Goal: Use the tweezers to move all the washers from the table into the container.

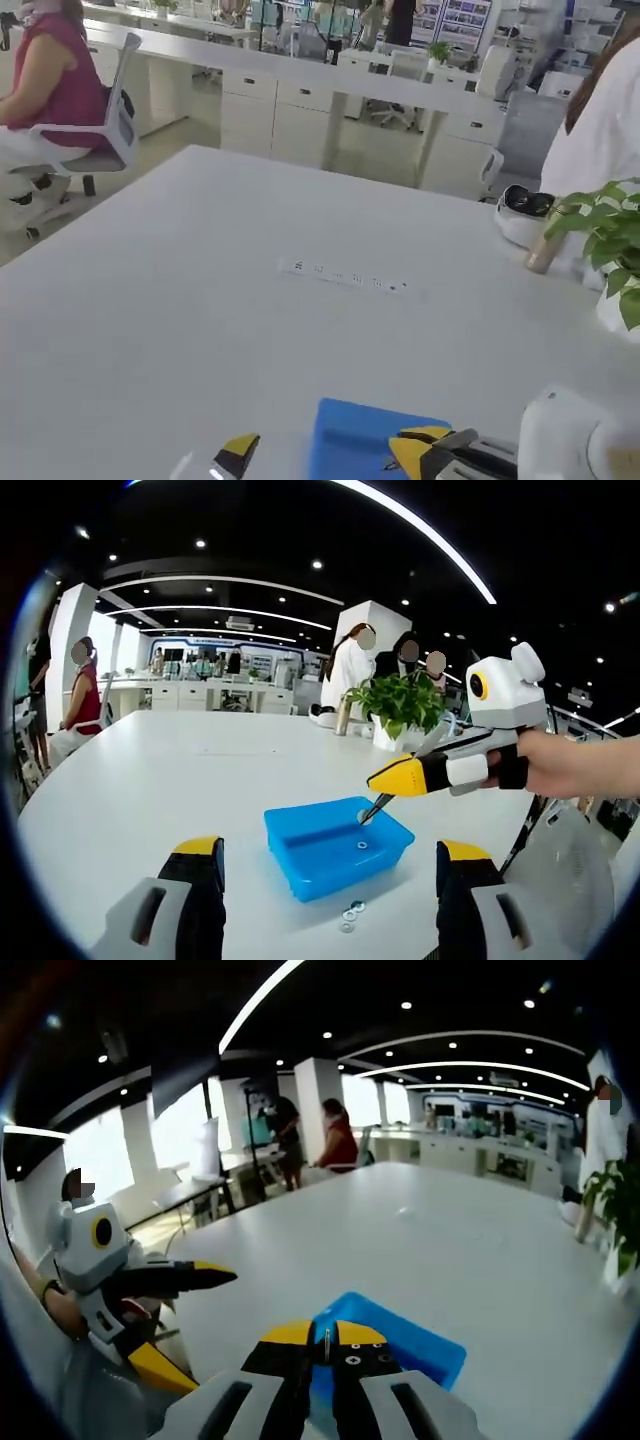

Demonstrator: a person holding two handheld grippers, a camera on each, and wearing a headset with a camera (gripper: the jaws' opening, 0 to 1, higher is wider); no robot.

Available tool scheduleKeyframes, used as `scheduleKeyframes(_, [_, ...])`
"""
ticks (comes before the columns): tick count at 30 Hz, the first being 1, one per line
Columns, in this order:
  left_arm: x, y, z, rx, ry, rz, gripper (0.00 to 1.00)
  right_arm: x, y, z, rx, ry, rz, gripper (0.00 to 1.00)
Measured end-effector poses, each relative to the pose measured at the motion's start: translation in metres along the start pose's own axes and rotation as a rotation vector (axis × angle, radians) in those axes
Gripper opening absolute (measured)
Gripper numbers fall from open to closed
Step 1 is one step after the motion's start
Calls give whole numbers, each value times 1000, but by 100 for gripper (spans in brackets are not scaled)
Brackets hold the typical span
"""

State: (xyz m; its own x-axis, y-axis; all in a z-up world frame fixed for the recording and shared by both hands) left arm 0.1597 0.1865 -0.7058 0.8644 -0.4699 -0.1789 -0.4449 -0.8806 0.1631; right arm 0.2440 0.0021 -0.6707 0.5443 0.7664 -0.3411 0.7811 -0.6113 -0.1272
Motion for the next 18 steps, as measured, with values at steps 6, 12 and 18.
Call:
scheduleKeyframes(6, [2, 2, 1, 25, -10, 10, 88, 7, 22, -2, -27, -11, 5, 3])
scheduleKeyframes(12, [6, 10, 7, 40, -63, 95, 88, 18, 29, -1, -25, -36, 50, 3])
scheduleKeyframes(18, [5, 10, 6, 31, -55, 100, 87, 26, 32, 1, -43, -40, 63, 3])
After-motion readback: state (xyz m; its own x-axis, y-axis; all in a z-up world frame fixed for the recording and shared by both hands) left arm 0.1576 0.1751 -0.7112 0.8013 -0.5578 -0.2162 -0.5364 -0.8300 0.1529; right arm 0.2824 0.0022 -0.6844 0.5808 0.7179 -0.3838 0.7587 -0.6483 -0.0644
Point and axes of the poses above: the centre of the closed fingertips' face, and the gripper's own axes: x roughly forward along the fingers, y roughly to its right, z roughly out of its underside, the point moved 10 cm from there along -x, roughly backward along the fingers, and after that the axes turned 6 degrees about y, right-handed, at the moved point
